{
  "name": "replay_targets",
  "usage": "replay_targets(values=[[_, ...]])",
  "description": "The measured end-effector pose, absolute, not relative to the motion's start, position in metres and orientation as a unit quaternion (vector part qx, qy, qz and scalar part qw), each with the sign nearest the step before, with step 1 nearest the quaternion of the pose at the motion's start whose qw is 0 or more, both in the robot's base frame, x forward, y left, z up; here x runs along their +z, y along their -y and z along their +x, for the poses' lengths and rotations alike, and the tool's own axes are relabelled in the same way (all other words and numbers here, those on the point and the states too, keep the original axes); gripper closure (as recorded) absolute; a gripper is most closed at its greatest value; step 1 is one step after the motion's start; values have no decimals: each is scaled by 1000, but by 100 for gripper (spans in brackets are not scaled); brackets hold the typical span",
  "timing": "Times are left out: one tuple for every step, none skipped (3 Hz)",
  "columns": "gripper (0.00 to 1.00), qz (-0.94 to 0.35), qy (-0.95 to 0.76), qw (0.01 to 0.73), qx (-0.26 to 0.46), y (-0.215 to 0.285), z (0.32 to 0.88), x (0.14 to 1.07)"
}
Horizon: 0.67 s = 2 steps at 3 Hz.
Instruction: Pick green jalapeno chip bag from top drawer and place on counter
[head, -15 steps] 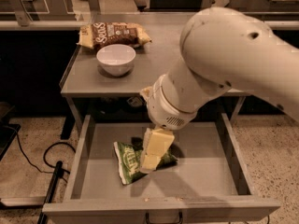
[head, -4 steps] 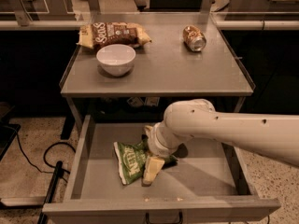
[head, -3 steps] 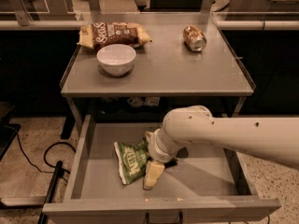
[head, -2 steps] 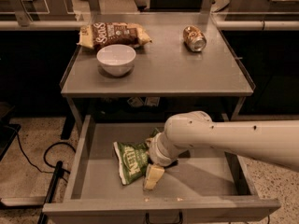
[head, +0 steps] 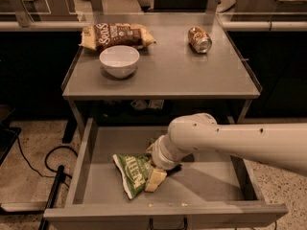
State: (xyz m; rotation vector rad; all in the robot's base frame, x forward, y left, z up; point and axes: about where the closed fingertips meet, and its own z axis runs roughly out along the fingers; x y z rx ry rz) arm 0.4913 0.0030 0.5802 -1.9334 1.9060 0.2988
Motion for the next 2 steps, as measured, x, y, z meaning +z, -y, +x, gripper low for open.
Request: replay_targets(values=[[89, -693, -683, 204, 107, -3, 491, 580], [100, -693, -683, 204, 107, -3, 491, 581]])
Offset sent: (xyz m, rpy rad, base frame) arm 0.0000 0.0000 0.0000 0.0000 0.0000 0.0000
